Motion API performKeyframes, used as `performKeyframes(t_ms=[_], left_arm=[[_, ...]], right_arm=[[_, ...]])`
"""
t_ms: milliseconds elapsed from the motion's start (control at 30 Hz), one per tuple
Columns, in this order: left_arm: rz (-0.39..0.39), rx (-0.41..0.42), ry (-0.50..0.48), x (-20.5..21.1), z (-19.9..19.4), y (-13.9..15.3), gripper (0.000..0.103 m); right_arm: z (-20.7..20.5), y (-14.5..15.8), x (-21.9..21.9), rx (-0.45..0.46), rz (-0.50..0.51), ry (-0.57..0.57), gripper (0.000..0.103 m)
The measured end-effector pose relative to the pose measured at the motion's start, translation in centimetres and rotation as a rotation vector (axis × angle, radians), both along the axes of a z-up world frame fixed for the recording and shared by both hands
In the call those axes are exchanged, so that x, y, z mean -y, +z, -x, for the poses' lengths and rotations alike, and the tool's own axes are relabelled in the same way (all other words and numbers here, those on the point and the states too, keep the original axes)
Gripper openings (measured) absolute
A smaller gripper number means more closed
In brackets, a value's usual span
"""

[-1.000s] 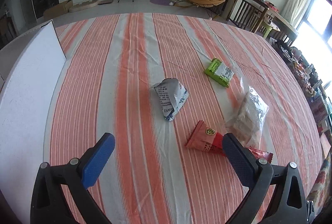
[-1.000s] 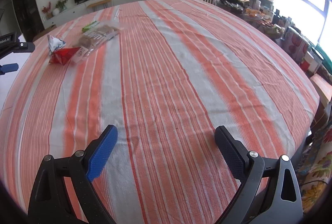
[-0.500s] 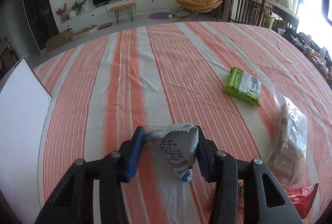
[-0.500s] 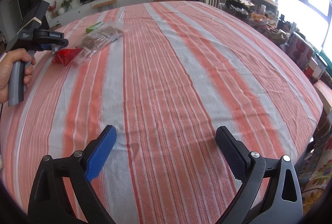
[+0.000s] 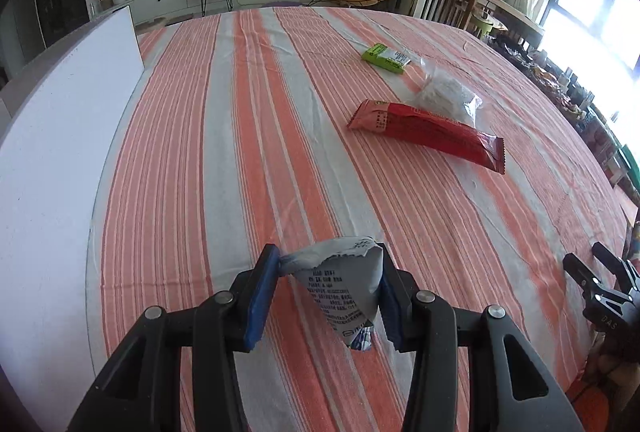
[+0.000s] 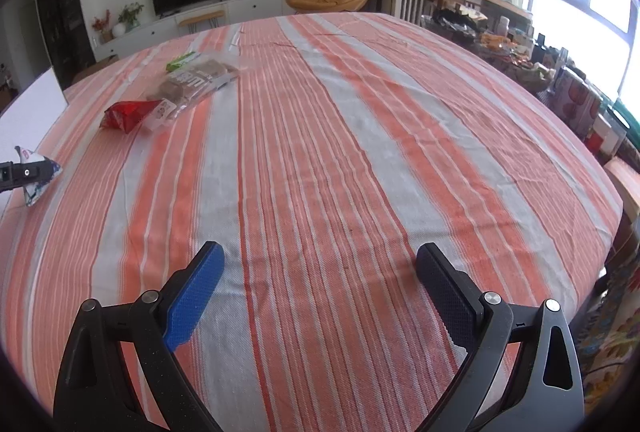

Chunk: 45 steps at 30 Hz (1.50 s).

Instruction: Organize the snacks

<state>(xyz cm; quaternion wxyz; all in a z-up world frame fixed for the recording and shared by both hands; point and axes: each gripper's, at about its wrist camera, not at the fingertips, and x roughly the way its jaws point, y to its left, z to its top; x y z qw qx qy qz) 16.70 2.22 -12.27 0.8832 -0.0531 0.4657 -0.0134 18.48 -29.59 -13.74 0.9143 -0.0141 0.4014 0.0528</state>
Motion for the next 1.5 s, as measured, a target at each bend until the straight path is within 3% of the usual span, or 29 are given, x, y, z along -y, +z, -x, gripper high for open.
performKeyframes(t_ms=[133, 267, 400, 467, 533, 1500], left_arm=[[-0.021, 0.035, 0.007, 0.1, 0.7, -0.3, 0.047], [-0.006, 0.062, 0.010, -0.1, 0.1, -0.5, 0.068], [-0.127, 0.047, -0.049, 2.1, -0.6, -1.0, 0.085], [-0.154, 0.037, -0.028, 2.1, -0.8, -1.1, 0.097], [-0.109, 0.014, -0.004, 1.1, -1.2, -1.4, 0.102], [-0.109, 0.013, 0.010, 0.8, -1.4, -1.6, 0.103]], right_arm=[[0.1, 0.0, 0.0, 0.008, -0.001, 0.000, 0.099], [0.2, -0.1, 0.0, 0.015, -0.001, 0.000, 0.098], [0.4, -0.1, 0.1, 0.023, -0.003, 0.003, 0.098], [0.5, -0.1, 0.1, 0.023, -0.003, 0.003, 0.098], [0.5, -0.1, 0.1, 0.023, -0.003, 0.003, 0.098], [0.6, -0.1, 0.1, 0.028, -0.003, 0.005, 0.099]])
